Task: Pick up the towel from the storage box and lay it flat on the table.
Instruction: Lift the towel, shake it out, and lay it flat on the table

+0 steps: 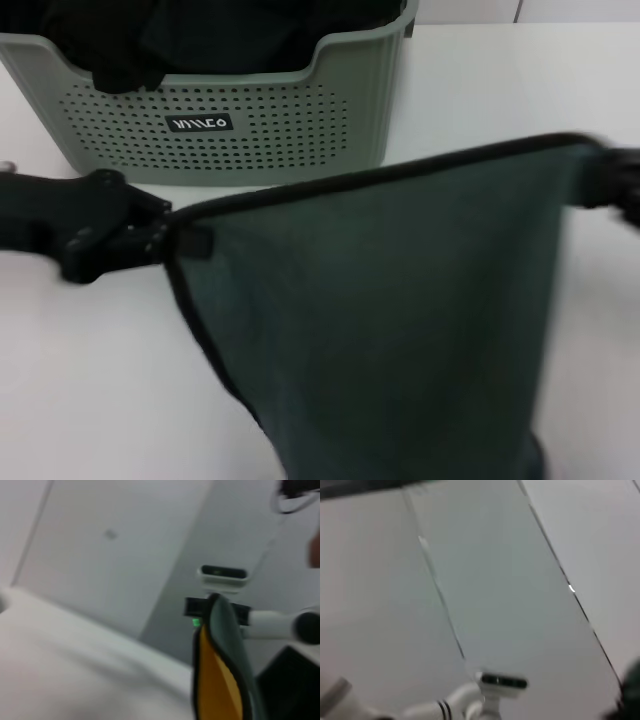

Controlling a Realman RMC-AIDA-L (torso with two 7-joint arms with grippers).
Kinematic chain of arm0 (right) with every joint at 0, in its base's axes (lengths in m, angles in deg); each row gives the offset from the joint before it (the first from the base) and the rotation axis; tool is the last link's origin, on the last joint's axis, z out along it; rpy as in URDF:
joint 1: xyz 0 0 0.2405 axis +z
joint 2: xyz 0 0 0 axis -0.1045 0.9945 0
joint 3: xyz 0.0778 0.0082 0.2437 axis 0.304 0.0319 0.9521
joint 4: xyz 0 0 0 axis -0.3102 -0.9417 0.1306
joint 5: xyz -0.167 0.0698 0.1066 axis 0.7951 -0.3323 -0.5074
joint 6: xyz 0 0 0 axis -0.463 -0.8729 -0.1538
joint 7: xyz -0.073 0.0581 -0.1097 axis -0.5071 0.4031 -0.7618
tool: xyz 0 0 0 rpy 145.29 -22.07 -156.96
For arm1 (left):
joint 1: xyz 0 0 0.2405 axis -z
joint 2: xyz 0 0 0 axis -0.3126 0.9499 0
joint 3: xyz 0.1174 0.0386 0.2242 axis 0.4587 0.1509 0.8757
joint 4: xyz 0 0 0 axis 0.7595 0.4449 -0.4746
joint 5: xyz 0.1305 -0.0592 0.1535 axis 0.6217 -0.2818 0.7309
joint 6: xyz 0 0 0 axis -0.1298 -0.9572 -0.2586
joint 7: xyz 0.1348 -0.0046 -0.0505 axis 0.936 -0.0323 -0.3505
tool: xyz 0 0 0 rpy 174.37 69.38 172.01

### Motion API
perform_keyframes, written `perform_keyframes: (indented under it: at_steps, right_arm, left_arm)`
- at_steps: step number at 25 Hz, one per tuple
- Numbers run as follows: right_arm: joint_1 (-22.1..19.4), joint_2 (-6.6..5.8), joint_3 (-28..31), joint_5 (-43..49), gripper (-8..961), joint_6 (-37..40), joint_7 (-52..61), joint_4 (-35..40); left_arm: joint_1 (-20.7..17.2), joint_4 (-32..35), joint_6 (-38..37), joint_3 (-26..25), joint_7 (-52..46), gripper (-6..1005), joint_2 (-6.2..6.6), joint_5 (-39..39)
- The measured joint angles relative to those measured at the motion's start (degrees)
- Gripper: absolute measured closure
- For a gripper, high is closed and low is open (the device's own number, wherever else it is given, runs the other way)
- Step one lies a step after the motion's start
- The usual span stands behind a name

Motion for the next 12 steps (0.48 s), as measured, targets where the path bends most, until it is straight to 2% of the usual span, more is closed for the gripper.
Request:
perform_keyframes:
  at_steps: [2, 5, 8, 12]
  right_arm:
    - [3.02, 0.2, -0.31, 3.33, 796, -3.73, -1.26, -4.32]
    - [5.83, 0.42, -2.35, 5.37, 795, -11.0, -1.76, -7.7]
    - [6.97, 0.44, -5.4, 5.28, 794, -20.2, -1.79, -7.29]
    - [7.7, 0.3, -6.13, 5.31, 792, -29.69, -1.86, -5.86]
  left_arm:
    - [2.49, -3.09, 3.89, -3.65, 0.1, 977, -1.1, 8.02]
    - [4.4, -4.47, 11.61, -5.47, -0.14, 976, -2.87, 17.33]
    - [5.14, -4.54, 17.58, -5.56, -0.77, 976, -3.94, 21.35]
    - [5.8, -4.36, 23.57, -5.53, -1.81, 975, -4.5, 22.14]
